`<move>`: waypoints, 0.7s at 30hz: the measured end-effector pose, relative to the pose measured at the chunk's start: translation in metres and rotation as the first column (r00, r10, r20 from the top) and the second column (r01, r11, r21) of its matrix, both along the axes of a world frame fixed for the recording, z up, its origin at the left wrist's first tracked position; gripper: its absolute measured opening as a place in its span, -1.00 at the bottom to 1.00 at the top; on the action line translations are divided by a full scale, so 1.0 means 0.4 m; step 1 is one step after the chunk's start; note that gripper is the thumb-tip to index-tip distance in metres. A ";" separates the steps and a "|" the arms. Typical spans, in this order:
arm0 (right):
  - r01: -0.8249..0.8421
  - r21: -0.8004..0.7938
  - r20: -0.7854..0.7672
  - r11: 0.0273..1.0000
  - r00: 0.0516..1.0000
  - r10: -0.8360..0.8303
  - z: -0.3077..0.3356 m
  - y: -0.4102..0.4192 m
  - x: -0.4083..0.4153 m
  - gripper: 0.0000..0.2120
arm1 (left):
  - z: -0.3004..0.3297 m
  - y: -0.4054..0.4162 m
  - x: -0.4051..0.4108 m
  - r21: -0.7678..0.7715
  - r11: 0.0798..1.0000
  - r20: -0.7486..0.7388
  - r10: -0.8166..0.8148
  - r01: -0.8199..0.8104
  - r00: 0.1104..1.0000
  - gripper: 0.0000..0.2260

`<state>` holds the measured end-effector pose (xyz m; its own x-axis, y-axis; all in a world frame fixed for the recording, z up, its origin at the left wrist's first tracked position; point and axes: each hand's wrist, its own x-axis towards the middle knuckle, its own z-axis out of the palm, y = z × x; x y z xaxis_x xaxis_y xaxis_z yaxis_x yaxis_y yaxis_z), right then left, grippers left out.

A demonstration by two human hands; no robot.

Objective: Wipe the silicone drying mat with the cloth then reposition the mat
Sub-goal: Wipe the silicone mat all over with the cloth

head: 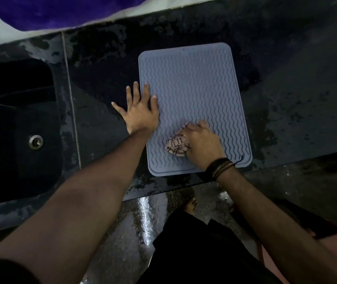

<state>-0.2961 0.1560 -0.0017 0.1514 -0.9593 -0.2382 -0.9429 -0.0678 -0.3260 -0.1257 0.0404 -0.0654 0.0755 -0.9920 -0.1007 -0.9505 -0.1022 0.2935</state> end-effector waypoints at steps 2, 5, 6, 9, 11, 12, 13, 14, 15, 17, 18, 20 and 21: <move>0.019 -0.033 -0.014 0.999 1.000 -0.020 0.019 -0.040 0.002 -0.67 | 0.002 0.000 0.001 0.001 1.000 -0.006 0.000 0.000 1.000 -0.48; 0.123 -0.186 0.035 0.975 0.992 -0.119 0.032 -0.164 0.015 -0.66 | 0.000 0.000 0.006 0.017 1.000 0.017 -0.020 0.020 1.000 -0.44; 0.147 -0.214 0.057 0.966 0.989 -0.138 0.030 -0.212 0.017 -0.63 | -0.001 -0.001 0.006 0.021 0.999 0.033 -0.025 0.024 0.999 -0.42; 0.163 -0.151 0.015 0.975 0.987 -0.163 0.001 -0.307 0.014 -0.55 | 0.000 -0.003 0.003 0.019 1.000 0.043 -0.008 0.007 0.999 -0.39; 0.153 -0.131 -0.041 0.980 0.986 -0.159 -0.027 -0.307 0.005 -0.57 | -0.002 -0.003 0.000 0.018 1.000 0.046 -0.003 0.002 0.999 -0.39; 0.146 -0.145 -0.044 0.979 0.987 -0.153 -0.037 -0.290 0.000 -0.58 | -0.001 -0.002 0.000 0.021 1.000 0.049 -0.003 0.002 0.999 -0.40; 0.142 -0.153 -0.031 0.978 0.989 -0.148 -0.044 -0.266 -0.007 -0.59 | 0.000 -0.002 0.000 0.023 1.000 0.051 -0.001 -0.001 0.999 -0.40; 0.141 -0.147 -0.009 0.979 0.990 -0.144 -0.048 -0.237 -0.015 -0.59 | 0.001 -0.002 0.000 0.025 1.000 0.050 0.001 -0.002 0.999 -0.41; 0.141 -0.134 0.011 0.981 0.990 -0.140 -0.049 -0.202 -0.025 -0.59 | 0.004 0.000 0.000 0.027 1.000 0.047 -0.002 0.000 0.999 -0.41; 0.130 -0.111 0.021 0.985 0.991 -0.129 -0.049 -0.127 -0.044 -0.59 | 0.007 0.001 -0.001 0.027 1.000 0.038 -0.007 0.006 0.999 -0.41; 0.131 -0.106 0.014 0.986 0.991 -0.130 -0.044 -0.088 -0.052 -0.58 | 0.009 0.001 -0.002 0.030 1.000 0.031 -0.010 0.009 0.999 -0.41; 0.146 -0.094 0.005 0.985 0.989 -0.146 -0.027 -0.016 -0.060 -0.55 | 0.010 0.002 -0.002 0.031 0.999 0.017 -0.009 0.008 1.000 -0.42; 0.149 -0.080 0.003 0.986 0.989 -0.149 -0.017 0.011 -0.063 -0.54 | 0.010 0.001 -0.002 0.026 1.000 0.015 -0.007 0.007 1.000 -0.42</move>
<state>-0.3212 0.1605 -0.0084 0.0047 -0.9871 -0.1603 -0.9455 0.0478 -0.3222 -0.1266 0.0409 -0.0613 0.0705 -0.9896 -0.1255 -0.9554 -0.1032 0.2768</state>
